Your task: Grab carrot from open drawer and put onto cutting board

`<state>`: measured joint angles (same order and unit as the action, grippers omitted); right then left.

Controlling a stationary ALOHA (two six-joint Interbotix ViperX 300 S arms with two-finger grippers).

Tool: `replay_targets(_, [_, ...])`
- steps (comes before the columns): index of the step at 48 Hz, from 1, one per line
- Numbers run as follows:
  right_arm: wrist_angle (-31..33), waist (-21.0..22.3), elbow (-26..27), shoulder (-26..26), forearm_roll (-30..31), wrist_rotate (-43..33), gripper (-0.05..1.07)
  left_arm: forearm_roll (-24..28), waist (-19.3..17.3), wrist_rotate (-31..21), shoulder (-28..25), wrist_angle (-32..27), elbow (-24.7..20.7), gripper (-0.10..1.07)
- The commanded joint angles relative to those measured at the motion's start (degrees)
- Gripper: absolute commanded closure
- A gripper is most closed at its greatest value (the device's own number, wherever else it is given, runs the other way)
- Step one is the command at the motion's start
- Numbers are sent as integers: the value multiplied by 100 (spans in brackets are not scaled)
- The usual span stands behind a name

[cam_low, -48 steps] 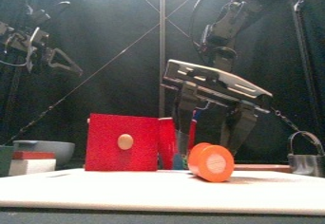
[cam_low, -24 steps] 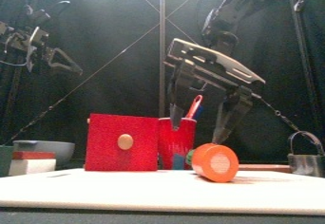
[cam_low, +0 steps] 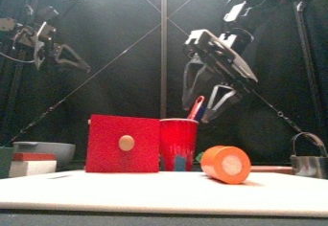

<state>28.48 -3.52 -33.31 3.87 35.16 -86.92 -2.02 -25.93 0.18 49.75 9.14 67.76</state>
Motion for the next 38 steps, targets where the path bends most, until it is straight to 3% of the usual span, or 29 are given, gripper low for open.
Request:
replay_targets(1, [-439,202,-176,378,431,0,24,-9,70,-18,-193,18,-299,97])
replay_targets(11, [-1283,606,-545,457,853,0,54,-202,167,-35,-703,-554,-563,97])
replay_targets(18, [-1538,747,-545,325,1213,0,67,-422,457,-26,-826,-1213,-536,97])
replay_targets(28, [-1608,844,-422,123,1617,0,68,-501,1266,-44,-844,-2039,-483,97])
replay_targets(38, [-1617,861,-185,-264,1854,0,68,-686,1644,-35,-1143,-1749,-431,97])
